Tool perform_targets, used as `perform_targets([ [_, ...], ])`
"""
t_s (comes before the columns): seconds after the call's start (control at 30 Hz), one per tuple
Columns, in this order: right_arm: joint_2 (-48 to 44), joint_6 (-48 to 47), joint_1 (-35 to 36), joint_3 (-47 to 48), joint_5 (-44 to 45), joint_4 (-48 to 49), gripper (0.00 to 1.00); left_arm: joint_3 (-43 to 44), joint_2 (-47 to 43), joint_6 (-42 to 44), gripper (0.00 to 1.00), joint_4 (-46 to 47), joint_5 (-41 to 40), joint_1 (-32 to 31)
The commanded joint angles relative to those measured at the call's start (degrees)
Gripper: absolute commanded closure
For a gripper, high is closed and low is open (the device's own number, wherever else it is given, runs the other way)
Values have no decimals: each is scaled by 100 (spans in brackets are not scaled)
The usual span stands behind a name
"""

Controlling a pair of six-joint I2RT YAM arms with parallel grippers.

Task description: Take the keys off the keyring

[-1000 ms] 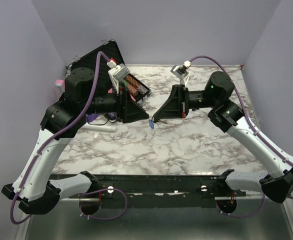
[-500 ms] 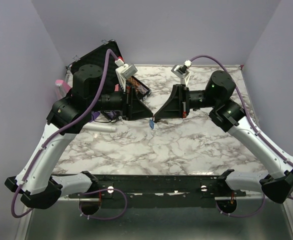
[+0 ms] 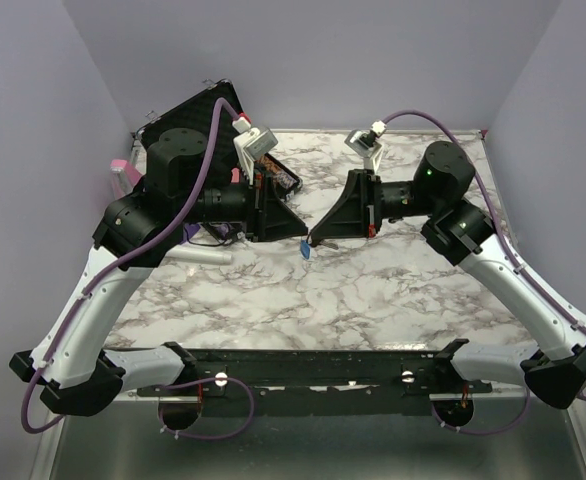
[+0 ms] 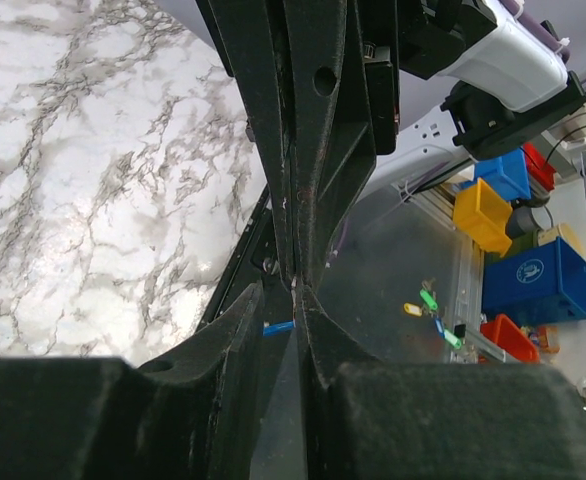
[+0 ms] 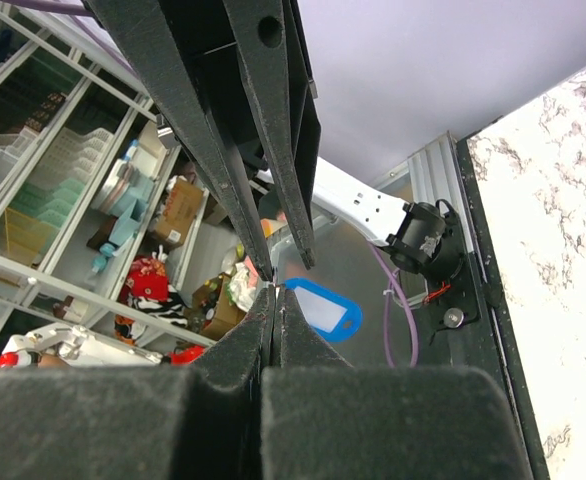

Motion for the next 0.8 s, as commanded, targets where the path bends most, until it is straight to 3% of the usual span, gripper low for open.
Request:
perform_targets([
  [0.0,-149,-52,-21,184,-41,2,99,-21,-70,78,73,-101,-160,-36],
  [0.2,-184,-43,-21,158,-41,19,99,-65,-53,43,69,-66,-115,-98],
  [0.6,-237,18,-12,123,-24,107,99,-136,-27,-36,70,48,-115,-238],
  [0.7,-246,53,-21,87,-50,186,99,-136,-18,-54,79,84,-142,-265],
  [0.77,-254,71,-12,79,-50,204,99,-118,-26,-71,95,92,-168,-265],
])
